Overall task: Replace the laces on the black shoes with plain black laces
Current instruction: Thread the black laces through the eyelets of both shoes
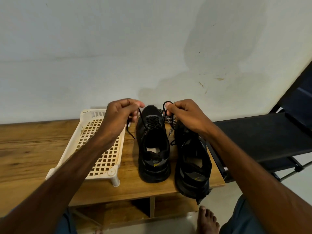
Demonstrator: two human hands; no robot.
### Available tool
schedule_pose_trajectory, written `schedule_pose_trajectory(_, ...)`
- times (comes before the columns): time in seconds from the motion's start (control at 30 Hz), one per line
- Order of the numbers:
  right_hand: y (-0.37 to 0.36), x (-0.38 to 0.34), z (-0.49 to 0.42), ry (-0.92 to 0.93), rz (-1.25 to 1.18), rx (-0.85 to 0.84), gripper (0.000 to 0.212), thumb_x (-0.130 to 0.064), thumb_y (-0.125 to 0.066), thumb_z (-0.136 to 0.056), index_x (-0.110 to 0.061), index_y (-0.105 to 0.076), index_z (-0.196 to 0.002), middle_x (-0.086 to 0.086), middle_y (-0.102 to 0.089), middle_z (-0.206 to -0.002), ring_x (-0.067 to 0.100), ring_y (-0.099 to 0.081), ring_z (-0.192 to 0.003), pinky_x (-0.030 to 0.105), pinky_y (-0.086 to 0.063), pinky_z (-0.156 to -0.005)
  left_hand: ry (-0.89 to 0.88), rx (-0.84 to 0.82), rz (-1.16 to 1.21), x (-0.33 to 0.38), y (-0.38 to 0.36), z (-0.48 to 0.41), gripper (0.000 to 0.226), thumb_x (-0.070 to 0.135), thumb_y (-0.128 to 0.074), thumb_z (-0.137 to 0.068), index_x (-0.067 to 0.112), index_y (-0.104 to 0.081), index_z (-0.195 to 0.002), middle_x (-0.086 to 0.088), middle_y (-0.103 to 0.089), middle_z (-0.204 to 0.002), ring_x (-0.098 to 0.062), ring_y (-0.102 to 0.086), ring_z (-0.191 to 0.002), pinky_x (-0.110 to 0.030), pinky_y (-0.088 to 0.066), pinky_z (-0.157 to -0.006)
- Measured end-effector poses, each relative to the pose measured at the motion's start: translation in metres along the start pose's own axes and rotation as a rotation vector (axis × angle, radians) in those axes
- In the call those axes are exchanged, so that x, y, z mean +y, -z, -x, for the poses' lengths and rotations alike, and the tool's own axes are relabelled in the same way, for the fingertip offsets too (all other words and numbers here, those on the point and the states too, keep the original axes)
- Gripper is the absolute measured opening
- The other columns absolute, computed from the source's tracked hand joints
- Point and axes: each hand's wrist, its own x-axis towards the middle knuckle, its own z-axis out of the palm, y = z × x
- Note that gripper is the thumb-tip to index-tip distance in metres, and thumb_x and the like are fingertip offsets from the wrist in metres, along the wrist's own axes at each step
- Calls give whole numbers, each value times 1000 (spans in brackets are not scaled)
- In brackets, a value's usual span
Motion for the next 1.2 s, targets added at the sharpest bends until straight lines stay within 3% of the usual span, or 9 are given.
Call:
schedule_pose_trajectory(0.13,0,-16,0,67,-331,34,28,-31,-55,-106,-15,-74,-96,2,-79,-102,19,-73,-101,38,-54,-89,-104,-78,0,9,-14,2,20,18,-59,-102,11,-77,-105,1,-68,-78,-9,-53,-62,-19,-42,-49)
schedule_pose_trajectory(0.33,-2,-33,1,234,-595,10,27,-14,-58,-103,-6,-65,-128,11,-75,-118,26,-68,-115,38,-55,-90,-139,-72,-539,8,-42,1,39,44,-79,-85,25,-64,-116,9,-72,-78,2,-67,-69,-7,-44,-61)
schedule_pose_trajectory(0.43,-13,-43,4,273,-594,-85,35,-27,-48,-108,-5,-67,-128,10,-73,-122,26,-66,-121,41,-53,-94,-160,-131,-573,12,-51,-3,7,30,-70,-94,23,-68,-94,5,-69,-74,-5,-66,-66,-20,-46,-61)
schedule_pose_trajectory(0.57,-22,-50,9,244,-530,46,58,-33,-33,-112,1,-78,-97,6,-76,-112,20,-70,-108,37,-55,-84,-182,-63,-409,19,-49,-7,27,4,-55,-97,20,-70,-82,2,-66,-66,-7,-64,-60,-20,-47,-60)
schedule_pose_trajectory(0.7,-21,-39,11,251,-139,397,46,-31,-49,-107,-16,-78,-75,-6,-75,-82,5,-68,-88,32,-54,-78,-134,47,-233,32,-33,-14,38,31,-45,-109,14,-76,-96,2,-61,-55,-6,-50,-45,-15,-38,-47)
schedule_pose_trajectory(0.8,-22,-33,15,233,-79,176,36,-29,-56,-103,-17,-77,-76,-4,-72,-65,10,-68,-58,30,-58,-66,-90,48,-71,38,-26,-11,48,38,-37,-111,11,-77,-105,3,-59,-55,-2,-44,-42,-11,-32,-42)
schedule_pose_trajectory(0.93,-39,-22,18,186,212,-185,28,-35,-62,-101,-14,-67,-119,-3,-75,-68,12,-68,-46,36,-62,-55,-44,-45,10,37,-29,-2,51,43,-36,-110,13,-77,-107,1,-59,-59,-5,-41,-43,-12,-32,-41)
schedule_pose_trajectory(1.07,-49,-28,12,230,95,-110,25,-28,-64,-100,-8,-74,-89,0,-71,-64,10,-62,-47,29,-50,-52,0,-103,82,33,-27,-2,50,45,-38,-109,16,-79,-104,0,-60,-62,-7,-41,-46,-16,-33,-42)
schedule_pose_trajectory(1.2,-31,-32,8,199,-43,109,34,-27,-66,-98,-13,-73,-68,2,-69,-62,12,-56,-53,22,-44,-60,-185,286,-456,17,-9,-6,49,41,-35,-110,19,-76,-97,8,-72,-70,-2,-67,-64,-24,-48,-67)
